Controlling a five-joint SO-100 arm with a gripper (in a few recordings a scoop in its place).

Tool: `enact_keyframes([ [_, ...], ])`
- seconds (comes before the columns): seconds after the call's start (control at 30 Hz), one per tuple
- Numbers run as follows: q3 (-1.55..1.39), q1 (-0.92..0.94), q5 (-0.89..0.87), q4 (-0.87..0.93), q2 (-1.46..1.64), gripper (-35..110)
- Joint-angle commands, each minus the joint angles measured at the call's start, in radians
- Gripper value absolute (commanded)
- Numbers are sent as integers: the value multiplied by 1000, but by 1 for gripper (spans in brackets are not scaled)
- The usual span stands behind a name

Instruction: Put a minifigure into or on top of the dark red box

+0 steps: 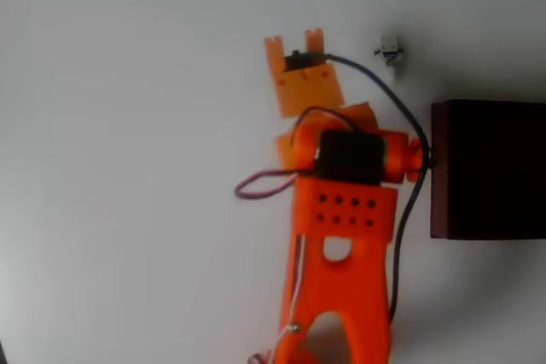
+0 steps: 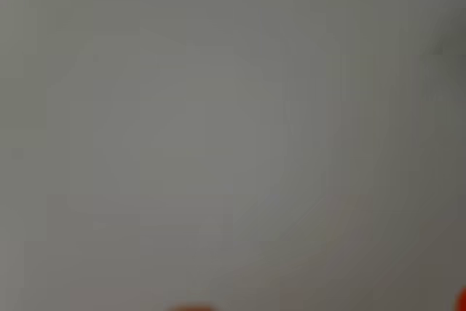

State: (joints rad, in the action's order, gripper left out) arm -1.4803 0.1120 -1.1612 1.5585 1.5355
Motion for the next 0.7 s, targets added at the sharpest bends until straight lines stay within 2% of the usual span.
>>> enact_keyframes([
  [0.0, 147, 54, -14, 8, -97, 18],
  [0.13, 342, 81, 0, 37, -259, 18],
  [0.4, 942, 126, 25, 245, -660, 18],
  [0.67, 1141, 178, 32, 258, -821, 20],
])
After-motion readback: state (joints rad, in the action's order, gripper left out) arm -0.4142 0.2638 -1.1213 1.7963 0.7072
